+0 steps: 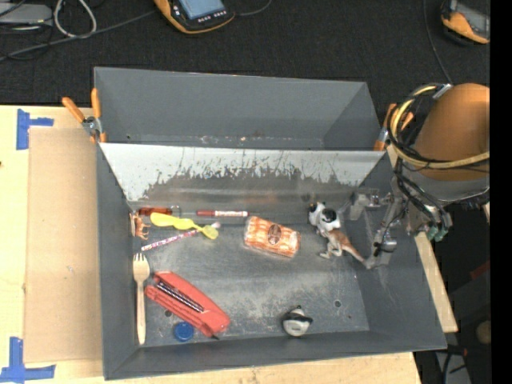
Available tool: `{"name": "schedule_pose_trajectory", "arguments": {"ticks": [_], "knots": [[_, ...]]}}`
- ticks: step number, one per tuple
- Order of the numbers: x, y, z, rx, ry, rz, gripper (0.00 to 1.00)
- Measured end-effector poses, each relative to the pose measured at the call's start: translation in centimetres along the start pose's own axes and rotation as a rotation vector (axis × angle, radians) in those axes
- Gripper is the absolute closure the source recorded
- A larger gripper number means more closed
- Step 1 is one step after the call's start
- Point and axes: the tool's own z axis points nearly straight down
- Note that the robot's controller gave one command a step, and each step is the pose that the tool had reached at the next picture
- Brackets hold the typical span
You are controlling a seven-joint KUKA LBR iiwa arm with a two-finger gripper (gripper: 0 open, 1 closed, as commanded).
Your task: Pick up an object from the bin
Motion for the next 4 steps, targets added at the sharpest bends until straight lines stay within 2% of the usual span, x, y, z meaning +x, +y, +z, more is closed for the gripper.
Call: {"name": "schedule_pose_trajectory", "arguments": {"ticks": [1, 2, 3, 4], "knots": [[-0.2, 0.1, -0.5, 0.001, -0.008, -0.003, 0.0], [-2.5, 5.8, -0.3, 0.002, -0.008, -0.033, 0.0], [-2.6, 6.9, 4.4, 0.0, -0.009, -0.041, 0.0], [-3.6, 12.0, 9.3, 0.0, -0.014, 0.102, 0.0]]}}
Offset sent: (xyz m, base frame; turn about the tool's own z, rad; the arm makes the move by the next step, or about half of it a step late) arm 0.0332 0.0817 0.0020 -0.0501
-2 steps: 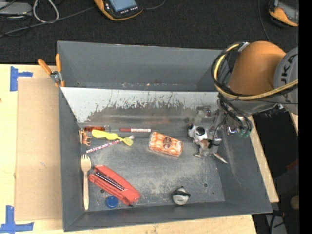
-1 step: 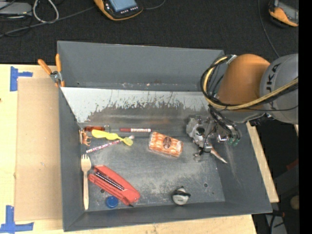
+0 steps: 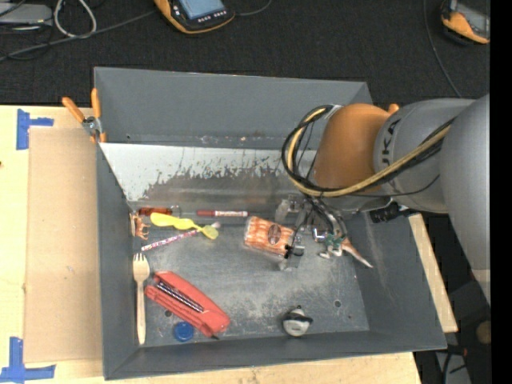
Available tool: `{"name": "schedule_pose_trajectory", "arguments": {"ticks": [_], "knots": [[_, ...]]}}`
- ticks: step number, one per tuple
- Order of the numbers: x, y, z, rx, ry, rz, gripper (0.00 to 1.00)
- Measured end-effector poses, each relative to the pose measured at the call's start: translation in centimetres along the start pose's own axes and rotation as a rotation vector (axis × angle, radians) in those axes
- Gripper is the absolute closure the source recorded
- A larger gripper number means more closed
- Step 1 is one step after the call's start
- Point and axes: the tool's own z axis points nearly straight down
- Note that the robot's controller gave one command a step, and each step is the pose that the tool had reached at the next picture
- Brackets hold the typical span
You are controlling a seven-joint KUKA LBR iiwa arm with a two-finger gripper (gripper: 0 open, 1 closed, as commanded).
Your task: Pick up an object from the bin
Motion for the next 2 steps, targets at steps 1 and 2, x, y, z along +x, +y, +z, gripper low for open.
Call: {"name": "schedule_pose_trajectory", "arguments": {"ticks": [1, 2], "knots": [[1.87, 4.08, 1.38, 0.003, 0.005, -0.314, 1.0], [1.87, 4.08, 1.38, 0.004, 0.005, -0.315, 1.0]]}}
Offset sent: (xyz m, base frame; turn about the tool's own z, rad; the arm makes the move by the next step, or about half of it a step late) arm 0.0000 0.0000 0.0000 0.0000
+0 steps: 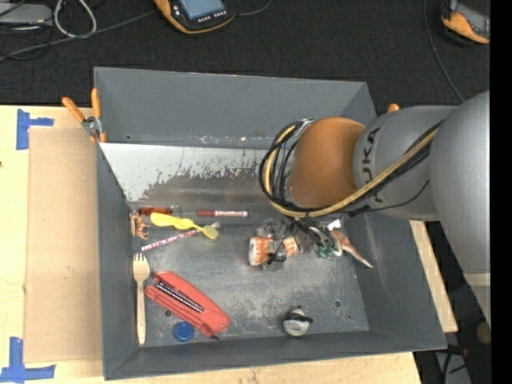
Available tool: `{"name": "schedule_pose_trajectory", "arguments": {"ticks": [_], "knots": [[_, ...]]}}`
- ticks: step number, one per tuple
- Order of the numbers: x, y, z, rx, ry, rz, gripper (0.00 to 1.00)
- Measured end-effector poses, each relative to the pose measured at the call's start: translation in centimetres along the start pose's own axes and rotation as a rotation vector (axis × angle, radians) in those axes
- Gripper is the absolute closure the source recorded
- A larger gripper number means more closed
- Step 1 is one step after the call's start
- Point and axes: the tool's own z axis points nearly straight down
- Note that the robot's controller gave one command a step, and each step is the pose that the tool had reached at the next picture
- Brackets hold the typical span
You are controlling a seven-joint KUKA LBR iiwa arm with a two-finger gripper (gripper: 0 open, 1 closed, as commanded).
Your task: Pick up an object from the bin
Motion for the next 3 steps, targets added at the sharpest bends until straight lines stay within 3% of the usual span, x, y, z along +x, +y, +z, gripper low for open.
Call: {"name": "schedule_pose_trajectory", "arguments": {"ticks": [1, 2, 3], "knots": [[0.1, -0.9, -4.4, -0.001, 0.002, -0.018, 1.0], [1.6, 0.3, -2.7, -0.003, 0.008, 0.065, 1.0], [1.1, -0.8, -11.2, -0.002, 0.004, 0.017, 1.0]]}}
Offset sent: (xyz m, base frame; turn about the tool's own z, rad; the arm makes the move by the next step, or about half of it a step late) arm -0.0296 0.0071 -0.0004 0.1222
